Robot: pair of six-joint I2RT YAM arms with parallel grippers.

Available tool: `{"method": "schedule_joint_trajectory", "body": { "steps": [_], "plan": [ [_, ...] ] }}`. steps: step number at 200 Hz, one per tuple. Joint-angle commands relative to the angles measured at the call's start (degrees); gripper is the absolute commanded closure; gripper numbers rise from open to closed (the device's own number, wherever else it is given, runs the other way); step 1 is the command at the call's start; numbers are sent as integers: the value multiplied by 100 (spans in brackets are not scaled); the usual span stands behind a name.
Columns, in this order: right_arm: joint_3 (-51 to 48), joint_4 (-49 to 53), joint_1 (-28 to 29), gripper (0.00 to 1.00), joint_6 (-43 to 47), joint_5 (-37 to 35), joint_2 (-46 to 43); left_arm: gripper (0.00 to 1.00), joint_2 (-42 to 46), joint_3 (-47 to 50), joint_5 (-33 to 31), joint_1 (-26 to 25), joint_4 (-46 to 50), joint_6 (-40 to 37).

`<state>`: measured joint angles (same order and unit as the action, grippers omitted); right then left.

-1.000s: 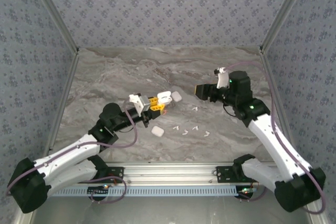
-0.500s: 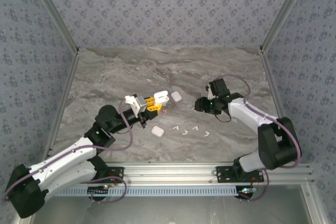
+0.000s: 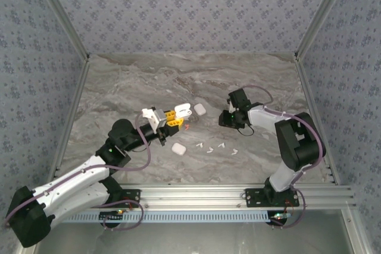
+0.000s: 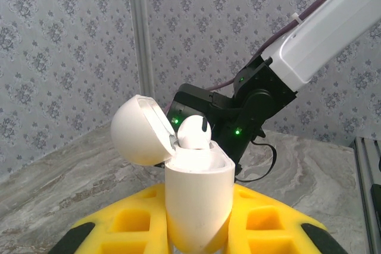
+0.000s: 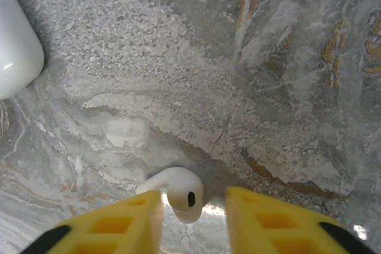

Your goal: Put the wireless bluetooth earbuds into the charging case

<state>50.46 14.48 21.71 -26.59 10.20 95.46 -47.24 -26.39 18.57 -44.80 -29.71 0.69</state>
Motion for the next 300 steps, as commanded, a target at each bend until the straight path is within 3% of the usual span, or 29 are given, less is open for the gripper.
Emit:
{"method": "schedule_joint_trajectory", "body": {
  "steps": [1, 74, 104, 188, 240, 300],
  "plan": [
    [192, -51, 52, 68, 0, -114, 163, 100, 106, -24, -29, -23, -52, 29],
    [192, -102, 129, 76, 117, -101, 375, 100, 125, -24, -45, -28, -17, 24],
    [141, -148, 211, 77, 353, -246, 6, 100, 117, -15, -51, -22, 14, 52],
    [-350, 385, 909, 77, 1927, -1075, -3510, 100, -308, -33, 120, -28, -393, 281],
    [445, 1090, 1983, 78, 3169, -1370, -4715, 100, -680, -141, 349, -37, -676, 388],
    [1965, 1868, 3263, 77, 4659, -1874, -3913, 100, -949, -278, 721, -35, -696, 395]
  ]
}}
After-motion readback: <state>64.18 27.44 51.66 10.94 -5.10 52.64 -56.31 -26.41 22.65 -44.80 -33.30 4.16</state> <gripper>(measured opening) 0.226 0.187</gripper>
